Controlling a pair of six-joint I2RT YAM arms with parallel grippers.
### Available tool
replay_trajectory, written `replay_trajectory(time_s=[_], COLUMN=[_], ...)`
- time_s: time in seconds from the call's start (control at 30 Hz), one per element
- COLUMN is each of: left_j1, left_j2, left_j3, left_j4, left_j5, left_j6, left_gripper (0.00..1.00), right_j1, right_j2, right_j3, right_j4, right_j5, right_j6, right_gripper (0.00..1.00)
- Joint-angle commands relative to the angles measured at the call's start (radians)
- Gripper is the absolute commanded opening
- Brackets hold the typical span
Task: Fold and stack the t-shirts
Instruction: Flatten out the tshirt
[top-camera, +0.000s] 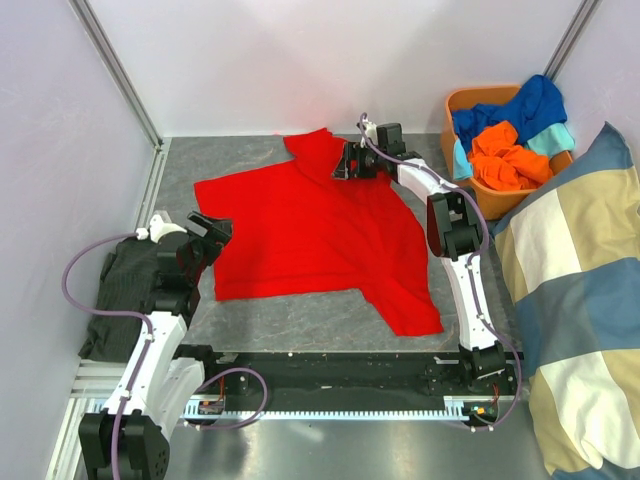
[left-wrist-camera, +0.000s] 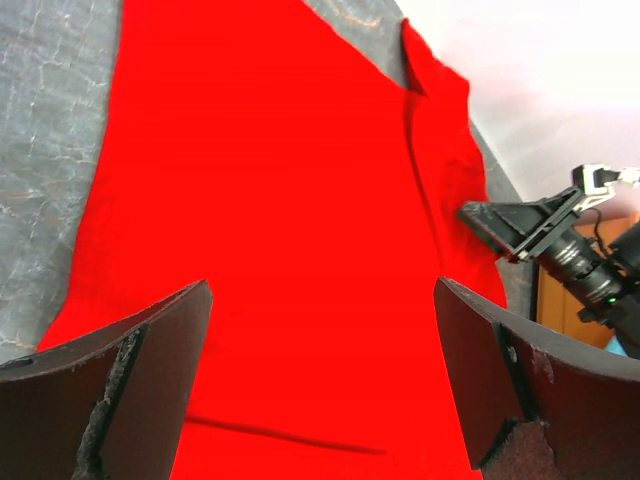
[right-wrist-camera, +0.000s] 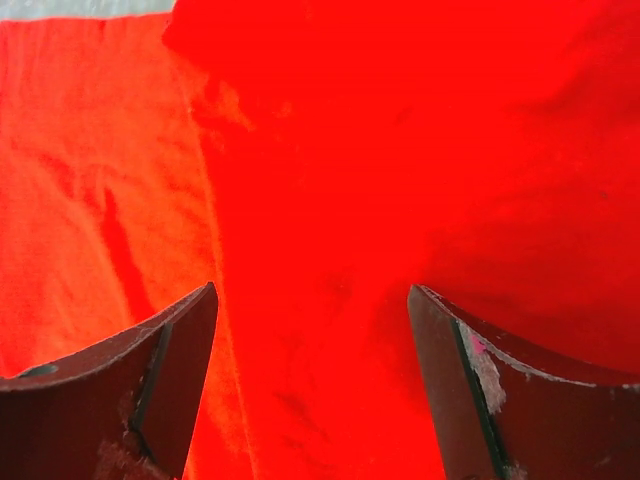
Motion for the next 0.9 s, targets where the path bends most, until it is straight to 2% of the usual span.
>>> replay_trajectory(time_s=[0.0,0.47,0.63,0.77,0.87], left_j1=[-0.003,-0.003,-0.004,-0.003,-0.003], left_j2=[0.003,-0.014,-0.017,-0.013,-0.013], left_j3=[0.0,0.001,0.006,0.007,0.009], left_j4=[0.008,-0.038,-0.051,-0.052,-0.051], left_j5=[-0.004,-0.027,-0.036,-0.035,-0.039], left_j6=[0.033,0.052,0.061,0.065,0.071], left_gripper=[1.0,1.0,1.0,1.0,1.0], right_j1=[-0.018,-0.095,-0.116,-0.127,-0.137], right_j2=[0.021,0.017,-0.008,-0.076,-0.115], right_j3=[0.034,0.006,-0.074,-0.2,-0.279], right_j4=[-0.031,-0.057,-0.028,0.012,0.056], right_j5=[0.104,0.377,0.45,0.547,0.559], right_j6=[0.034,0.207,0.275,0.322,0.341], right_gripper=[0.86,0.86,0.86,0.86,0.86])
